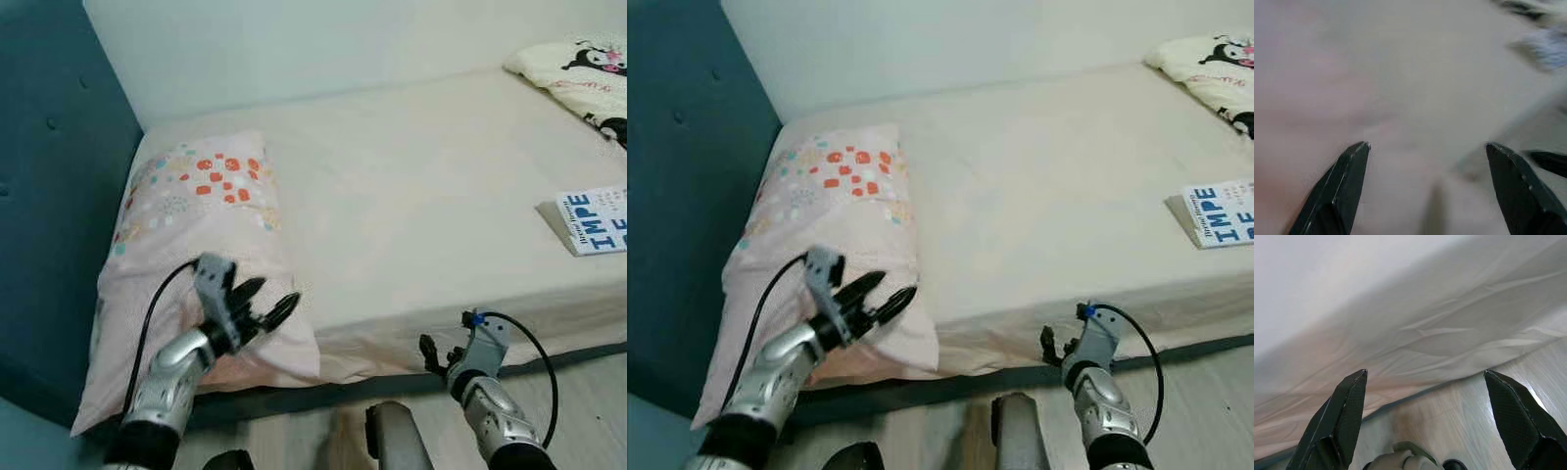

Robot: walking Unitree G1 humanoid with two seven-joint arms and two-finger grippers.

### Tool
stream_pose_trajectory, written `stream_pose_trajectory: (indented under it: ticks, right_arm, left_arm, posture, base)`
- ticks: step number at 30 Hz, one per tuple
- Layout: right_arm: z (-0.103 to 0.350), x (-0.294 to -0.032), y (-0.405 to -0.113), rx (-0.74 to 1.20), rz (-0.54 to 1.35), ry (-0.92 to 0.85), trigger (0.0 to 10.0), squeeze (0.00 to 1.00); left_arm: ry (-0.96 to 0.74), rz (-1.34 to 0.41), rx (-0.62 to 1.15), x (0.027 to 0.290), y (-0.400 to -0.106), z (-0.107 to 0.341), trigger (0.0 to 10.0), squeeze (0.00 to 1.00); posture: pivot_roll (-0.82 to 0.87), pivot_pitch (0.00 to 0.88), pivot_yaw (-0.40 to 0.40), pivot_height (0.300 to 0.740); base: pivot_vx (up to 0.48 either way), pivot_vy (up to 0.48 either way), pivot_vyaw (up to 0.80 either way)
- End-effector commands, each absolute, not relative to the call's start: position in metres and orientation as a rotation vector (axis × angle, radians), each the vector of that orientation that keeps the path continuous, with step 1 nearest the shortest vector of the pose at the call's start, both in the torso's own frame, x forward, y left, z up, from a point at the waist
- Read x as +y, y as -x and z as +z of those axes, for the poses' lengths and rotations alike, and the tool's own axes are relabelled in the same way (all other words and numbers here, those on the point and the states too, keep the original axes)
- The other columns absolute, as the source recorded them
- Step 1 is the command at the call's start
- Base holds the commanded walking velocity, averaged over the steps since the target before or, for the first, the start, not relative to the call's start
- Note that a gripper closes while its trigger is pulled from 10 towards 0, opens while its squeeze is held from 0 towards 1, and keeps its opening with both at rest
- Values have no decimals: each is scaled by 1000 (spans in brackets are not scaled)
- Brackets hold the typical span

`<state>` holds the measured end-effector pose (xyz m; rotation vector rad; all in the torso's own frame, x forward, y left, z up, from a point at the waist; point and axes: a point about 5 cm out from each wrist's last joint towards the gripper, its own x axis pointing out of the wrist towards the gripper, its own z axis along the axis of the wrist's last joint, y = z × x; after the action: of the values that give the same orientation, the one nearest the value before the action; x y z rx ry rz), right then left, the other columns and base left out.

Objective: Clean up the room

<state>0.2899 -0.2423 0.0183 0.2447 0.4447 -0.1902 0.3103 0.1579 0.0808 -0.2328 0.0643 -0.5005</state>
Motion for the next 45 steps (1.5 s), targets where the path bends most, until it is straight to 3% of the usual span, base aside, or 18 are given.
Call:
stream_pose_trajectory:
  ticks: [1,3,6,10,12,20,21,22,23,32,37,45]
  right_arm:
    - [12,-240,-286,472,-188,-260,10000,0]
    - [12,-240,-286,472,-189,-259,10000,0]
    - [13,-240,-286,474,-186,-257,10000,0]
    - [12,-240,-286,475,-183,-256,10000,0]
    - [12,-239,-286,477,-180,-255,10000,0]
    - [12,-239,-286,481,-175,-254,10000,0]
    - [12,-239,-286,481,-173,-253,10000,0]
    - [12,-239,-286,481,-173,-252,10000,0]
    - [13,-239,-286,480,-172,-252,10000,0]
    - [13,-240,-285,480,-173,-248,10000,0]
    - [12,-242,-283,481,-175,-245,10000,0]
    - [13,-242,-283,480,-173,-242,10000,0]
  left_arm:
    - [135,-308,81,191,-302,69,10000,1000]
    - [79,-274,78,199,-298,68,10000,1000]
    - [-206,-256,86,217,-283,64,10000,1000]
    - [-287,-249,96,225,-275,60,10000,1000]
    - [-424,-257,104,234,-264,55,10000,1000]
    - [-730,-310,35,230,-249,49,10000,1000]
    - [-791,-316,20,227,-248,47,10000,949]
    - [-840,-325,12,224,-248,45,10000,98]
    - [-920,-352,2,220,-248,40,10000,0]
    - [-978,-380,34,213,-249,27,10000,0]
    - [-1135,-277,89,214,-261,16,10000,0]
    - [-1254,-184,156,216,-267,5,10000,0]
  posture:
    - [-88,130,96,576]
    - [-88,130,96,576]
    - [-82,134,91,576]
    - [-82,134,91,576]
    - [-79,137,89,576]
    - [-78,140,84,576]
    - [-82,141,83,576]
    - [-83,141,82,576]
    - [-87,142,78,576]
    - [-96,149,75,576]
    - [-105,159,73,576]
    - [-112,161,69,576]
  base:
    - [0,0,0]
    - [0,0,0]
    - [0,0,0]
    - [0,0,0]
    - [0,0,0]
    - [0,0,0]
    - [0,0,0]
    - [0,0,0]
    - [0,0,0]
    - [0,0,0]
    - [0,0,0]
    - [0,0,0]
